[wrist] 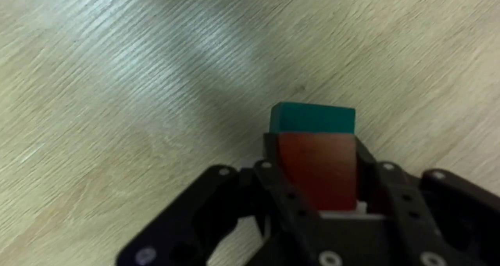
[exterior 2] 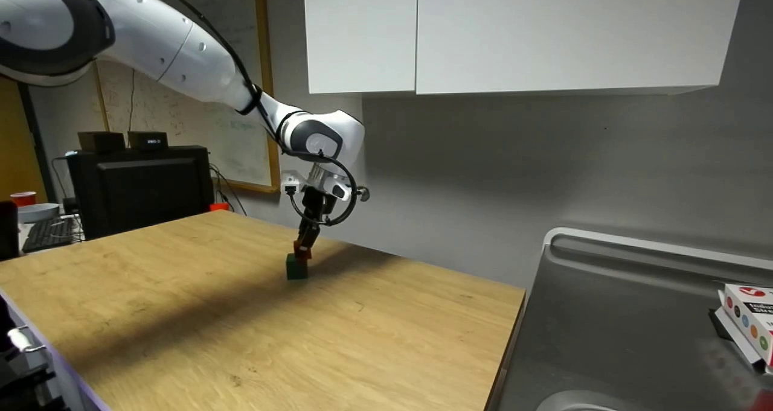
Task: Put the orange block on top of the green block
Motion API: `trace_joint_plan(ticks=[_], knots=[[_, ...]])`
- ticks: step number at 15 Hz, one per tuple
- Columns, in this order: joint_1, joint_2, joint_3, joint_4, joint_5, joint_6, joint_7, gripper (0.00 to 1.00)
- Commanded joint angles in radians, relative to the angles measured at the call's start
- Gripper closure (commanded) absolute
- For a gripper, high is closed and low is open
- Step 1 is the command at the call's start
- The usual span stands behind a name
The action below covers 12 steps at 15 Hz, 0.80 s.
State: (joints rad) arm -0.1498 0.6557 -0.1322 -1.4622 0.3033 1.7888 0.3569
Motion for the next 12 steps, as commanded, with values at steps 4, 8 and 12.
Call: trace_joint_plan(ticks=[4,8,12], knots=[[0.004,0.071,0.016,0.109,-0.009,-0.077,0.023,0.27],[0.005,0.086,0.019,0.119,-0.004,-0.078,0.016,0.00],[0.012,0.075,0.017,0.110,-0.014,-0.082,0.016,0.00]])
